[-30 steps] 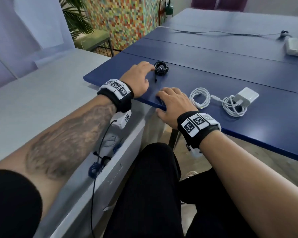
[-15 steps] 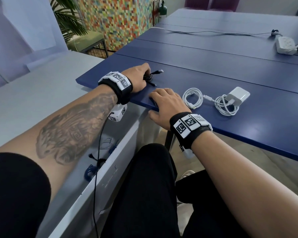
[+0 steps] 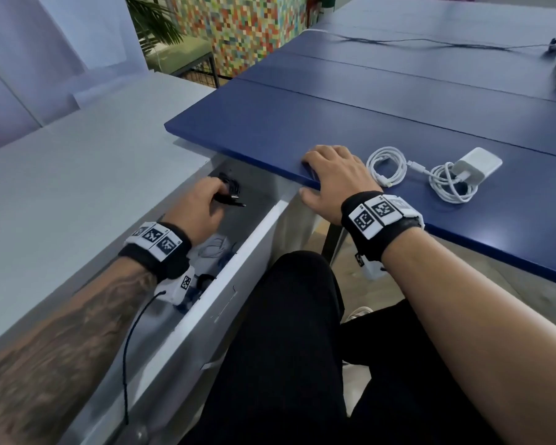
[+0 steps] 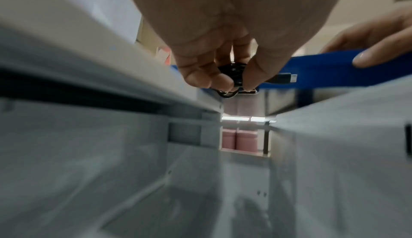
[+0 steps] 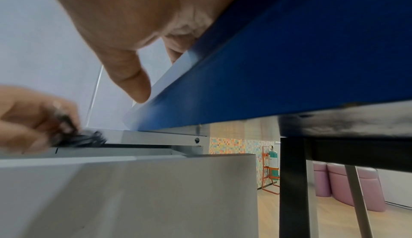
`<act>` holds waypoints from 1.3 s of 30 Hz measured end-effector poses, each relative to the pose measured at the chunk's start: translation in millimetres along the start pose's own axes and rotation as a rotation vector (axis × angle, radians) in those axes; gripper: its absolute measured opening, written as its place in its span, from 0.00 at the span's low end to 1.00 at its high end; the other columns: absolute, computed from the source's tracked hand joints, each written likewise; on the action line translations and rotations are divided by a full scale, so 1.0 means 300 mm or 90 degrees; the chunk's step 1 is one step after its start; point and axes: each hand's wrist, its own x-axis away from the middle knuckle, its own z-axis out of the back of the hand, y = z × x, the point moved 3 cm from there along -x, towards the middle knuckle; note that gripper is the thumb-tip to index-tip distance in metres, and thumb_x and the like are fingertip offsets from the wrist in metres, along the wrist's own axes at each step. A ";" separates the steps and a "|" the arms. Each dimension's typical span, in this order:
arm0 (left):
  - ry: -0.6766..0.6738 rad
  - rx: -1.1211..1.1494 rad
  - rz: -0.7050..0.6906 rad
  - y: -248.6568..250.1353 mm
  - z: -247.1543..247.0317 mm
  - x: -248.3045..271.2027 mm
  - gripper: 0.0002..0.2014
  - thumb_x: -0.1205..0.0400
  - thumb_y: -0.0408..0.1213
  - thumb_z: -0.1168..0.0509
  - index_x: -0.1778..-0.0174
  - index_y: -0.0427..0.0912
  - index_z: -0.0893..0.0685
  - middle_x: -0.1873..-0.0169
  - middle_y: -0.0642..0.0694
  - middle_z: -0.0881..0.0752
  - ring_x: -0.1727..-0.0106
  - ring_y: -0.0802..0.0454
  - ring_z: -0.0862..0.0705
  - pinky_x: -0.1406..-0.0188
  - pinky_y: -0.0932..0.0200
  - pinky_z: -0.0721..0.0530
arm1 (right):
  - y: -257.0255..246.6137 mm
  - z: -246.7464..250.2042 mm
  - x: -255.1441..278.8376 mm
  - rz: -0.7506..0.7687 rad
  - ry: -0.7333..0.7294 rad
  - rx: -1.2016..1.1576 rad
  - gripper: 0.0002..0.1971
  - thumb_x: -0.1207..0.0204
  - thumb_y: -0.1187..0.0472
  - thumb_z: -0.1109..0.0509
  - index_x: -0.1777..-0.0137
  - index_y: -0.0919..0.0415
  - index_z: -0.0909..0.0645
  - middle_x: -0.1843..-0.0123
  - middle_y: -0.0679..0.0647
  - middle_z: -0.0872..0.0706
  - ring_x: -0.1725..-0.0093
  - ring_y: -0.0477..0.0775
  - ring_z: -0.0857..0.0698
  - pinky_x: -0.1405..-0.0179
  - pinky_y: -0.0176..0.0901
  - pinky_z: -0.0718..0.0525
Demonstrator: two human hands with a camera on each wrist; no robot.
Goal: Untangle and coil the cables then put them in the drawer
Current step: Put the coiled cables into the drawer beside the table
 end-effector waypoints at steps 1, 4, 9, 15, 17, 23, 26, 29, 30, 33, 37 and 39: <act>-0.026 -0.015 0.043 -0.049 -0.016 0.039 0.13 0.24 0.28 0.35 0.45 0.44 0.19 0.52 0.51 0.20 0.56 0.52 0.22 0.53 0.57 0.23 | 0.000 -0.001 -0.001 -0.001 0.001 0.002 0.25 0.27 0.46 0.33 0.30 0.50 0.25 0.29 0.48 0.22 0.27 0.57 0.27 0.29 0.54 0.29; -0.100 -0.038 0.172 -0.198 -0.065 0.161 0.09 0.24 0.31 0.33 0.53 0.49 0.20 0.53 0.50 0.18 0.55 0.46 0.18 0.54 0.56 0.21 | -0.002 -0.007 -0.003 -0.002 0.009 0.007 0.25 0.28 0.45 0.33 0.31 0.50 0.25 0.30 0.49 0.21 0.29 0.59 0.27 0.30 0.55 0.27; -0.208 -0.094 0.341 -0.435 -0.137 0.368 0.07 0.24 0.35 0.33 0.57 0.53 0.18 0.55 0.50 0.14 0.54 0.44 0.15 0.54 0.56 0.17 | -0.007 -0.007 -0.002 -0.008 0.009 0.016 0.25 0.28 0.45 0.33 0.31 0.50 0.25 0.29 0.49 0.22 0.29 0.58 0.27 0.31 0.55 0.28; -0.214 -0.121 0.466 -0.618 -0.189 0.456 0.03 0.23 0.41 0.31 0.59 0.47 0.17 0.56 0.44 0.13 0.57 0.42 0.16 0.57 0.54 0.17 | -0.015 -0.005 -0.001 -0.007 0.012 0.027 0.24 0.27 0.46 0.32 0.32 0.50 0.26 0.29 0.49 0.22 0.30 0.59 0.26 0.32 0.54 0.27; -0.209 -0.111 0.508 -0.646 -0.213 0.440 0.07 0.22 0.43 0.29 0.58 0.43 0.16 0.56 0.40 0.13 0.56 0.40 0.16 0.58 0.55 0.18 | -0.016 -0.005 -0.002 -0.007 0.012 0.031 0.24 0.27 0.45 0.32 0.32 0.50 0.26 0.29 0.48 0.23 0.30 0.58 0.26 0.32 0.55 0.27; -0.267 0.000 0.609 -0.690 -0.303 0.430 0.15 0.22 0.27 0.31 0.39 0.32 0.15 0.42 0.34 0.13 0.44 0.36 0.15 0.47 0.53 0.18 | -0.023 -0.005 -0.003 -0.008 0.013 0.038 0.25 0.27 0.44 0.33 0.31 0.50 0.27 0.29 0.48 0.23 0.29 0.58 0.27 0.30 0.56 0.28; -0.291 0.047 0.600 -0.670 -0.333 0.451 0.23 0.23 0.26 0.31 0.30 0.38 0.18 0.35 0.39 0.16 0.43 0.39 0.15 0.50 0.56 0.19 | -0.025 -0.002 -0.004 -0.007 0.010 0.045 0.25 0.28 0.43 0.33 0.32 0.50 0.27 0.29 0.48 0.23 0.29 0.58 0.27 0.30 0.57 0.27; -0.291 0.050 0.594 -0.648 -0.321 0.460 0.27 0.22 0.26 0.31 0.25 0.40 0.23 0.31 0.39 0.19 0.37 0.38 0.17 0.42 0.52 0.19 | -0.027 0.000 -0.005 -0.010 0.004 0.046 0.25 0.28 0.42 0.34 0.33 0.49 0.27 0.30 0.48 0.23 0.30 0.58 0.26 0.31 0.56 0.26; -0.296 0.034 0.583 -0.639 -0.307 0.453 0.26 0.22 0.26 0.31 0.25 0.39 0.23 0.30 0.39 0.20 0.34 0.38 0.19 0.39 0.54 0.21 | -0.029 0.001 -0.004 -0.011 0.004 0.045 0.25 0.28 0.42 0.34 0.33 0.49 0.26 0.30 0.48 0.23 0.30 0.58 0.26 0.31 0.56 0.26; -0.315 -0.049 0.509 -0.587 -0.243 0.393 0.26 0.21 0.35 0.31 0.26 0.38 0.24 0.28 0.38 0.22 0.33 0.39 0.20 0.36 0.55 0.22 | -0.034 0.007 -0.001 -0.013 0.005 0.035 0.25 0.28 0.43 0.34 0.33 0.50 0.26 0.31 0.48 0.22 0.31 0.58 0.26 0.31 0.56 0.26; -0.273 -0.072 0.366 -0.400 -0.143 0.236 0.17 0.20 0.39 0.33 0.35 0.45 0.19 0.39 0.44 0.15 0.44 0.45 0.16 0.42 0.56 0.20 | -0.042 0.023 0.015 -0.015 -0.021 0.008 0.24 0.27 0.45 0.34 0.31 0.51 0.24 0.29 0.49 0.22 0.28 0.59 0.26 0.29 0.56 0.27; -0.211 -0.085 0.269 -0.271 -0.085 0.159 0.09 0.19 0.40 0.34 0.43 0.50 0.16 0.50 0.49 0.12 0.53 0.48 0.15 0.50 0.57 0.18 | -0.044 0.043 0.043 -0.017 0.002 0.013 0.22 0.25 0.46 0.34 0.33 0.52 0.22 0.29 0.49 0.22 0.29 0.58 0.25 0.29 0.56 0.28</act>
